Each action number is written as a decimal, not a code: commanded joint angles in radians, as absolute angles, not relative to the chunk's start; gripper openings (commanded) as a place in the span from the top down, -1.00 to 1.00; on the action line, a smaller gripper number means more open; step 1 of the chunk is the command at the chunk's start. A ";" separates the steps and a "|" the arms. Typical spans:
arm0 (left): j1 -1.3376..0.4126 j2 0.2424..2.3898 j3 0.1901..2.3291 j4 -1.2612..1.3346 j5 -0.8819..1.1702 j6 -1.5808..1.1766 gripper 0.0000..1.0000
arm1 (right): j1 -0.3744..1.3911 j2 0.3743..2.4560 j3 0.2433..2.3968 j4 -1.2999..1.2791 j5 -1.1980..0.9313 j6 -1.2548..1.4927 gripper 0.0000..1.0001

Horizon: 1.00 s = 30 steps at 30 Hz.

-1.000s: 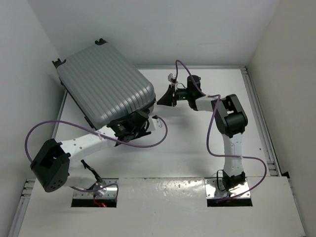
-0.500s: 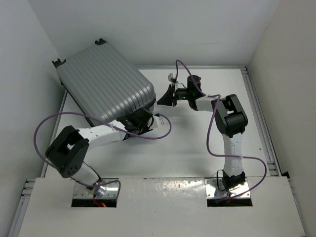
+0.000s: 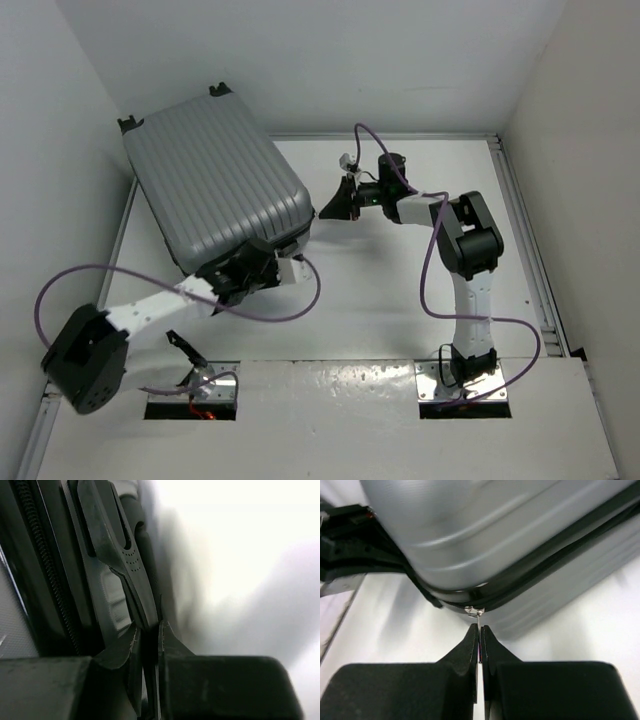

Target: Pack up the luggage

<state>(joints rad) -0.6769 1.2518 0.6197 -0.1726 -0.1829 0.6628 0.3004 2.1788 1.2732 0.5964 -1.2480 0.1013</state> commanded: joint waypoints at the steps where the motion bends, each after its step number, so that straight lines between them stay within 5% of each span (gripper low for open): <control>1: -0.686 1.040 0.510 -0.349 -0.084 0.944 1.00 | 0.232 2.108 1.272 0.549 -1.253 -0.027 0.99; 9: -0.686 0.773 0.402 -0.515 0.035 1.205 1.00 | 0.253 2.115 1.299 0.560 -1.281 -0.009 0.99; 16: -0.676 0.654 0.341 -0.560 0.086 1.358 1.00 | 0.288 2.335 1.538 0.753 -1.226 0.254 0.99; 30: -0.649 0.752 0.382 -0.512 0.124 1.325 1.00 | 0.345 2.505 1.778 0.742 -0.927 0.269 0.99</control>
